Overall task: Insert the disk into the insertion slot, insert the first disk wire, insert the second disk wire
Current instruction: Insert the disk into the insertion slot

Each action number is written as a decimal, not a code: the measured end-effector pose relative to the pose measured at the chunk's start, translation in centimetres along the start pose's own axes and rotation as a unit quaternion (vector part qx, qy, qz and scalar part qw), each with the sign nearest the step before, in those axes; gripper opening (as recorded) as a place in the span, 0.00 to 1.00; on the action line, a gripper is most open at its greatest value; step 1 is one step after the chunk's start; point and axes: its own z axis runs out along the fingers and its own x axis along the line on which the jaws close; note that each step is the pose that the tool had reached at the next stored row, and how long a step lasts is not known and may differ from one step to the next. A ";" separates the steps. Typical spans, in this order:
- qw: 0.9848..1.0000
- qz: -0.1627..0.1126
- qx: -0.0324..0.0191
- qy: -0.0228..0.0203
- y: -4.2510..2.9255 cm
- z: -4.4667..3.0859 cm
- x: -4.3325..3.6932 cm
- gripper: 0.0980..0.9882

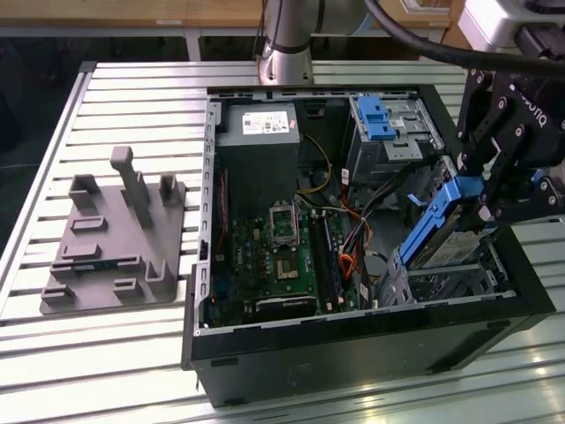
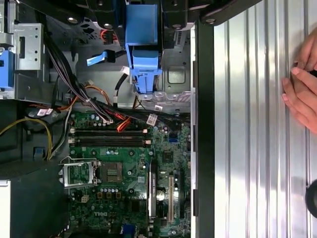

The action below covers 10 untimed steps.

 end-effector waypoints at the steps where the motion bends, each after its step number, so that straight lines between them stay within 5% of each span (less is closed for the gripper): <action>1: 1.000 0.000 0.000 0.000 0.00 0.19 0.01 0.30; 4: 1.000 0.000 0.000 0.000 0.00 0.71 0.03 0.31; 8: 1.000 0.000 0.000 0.000 0.00 0.80 0.00 0.52; 10: 1.000 0.000 0.000 0.000 0.00 0.80 0.00 0.52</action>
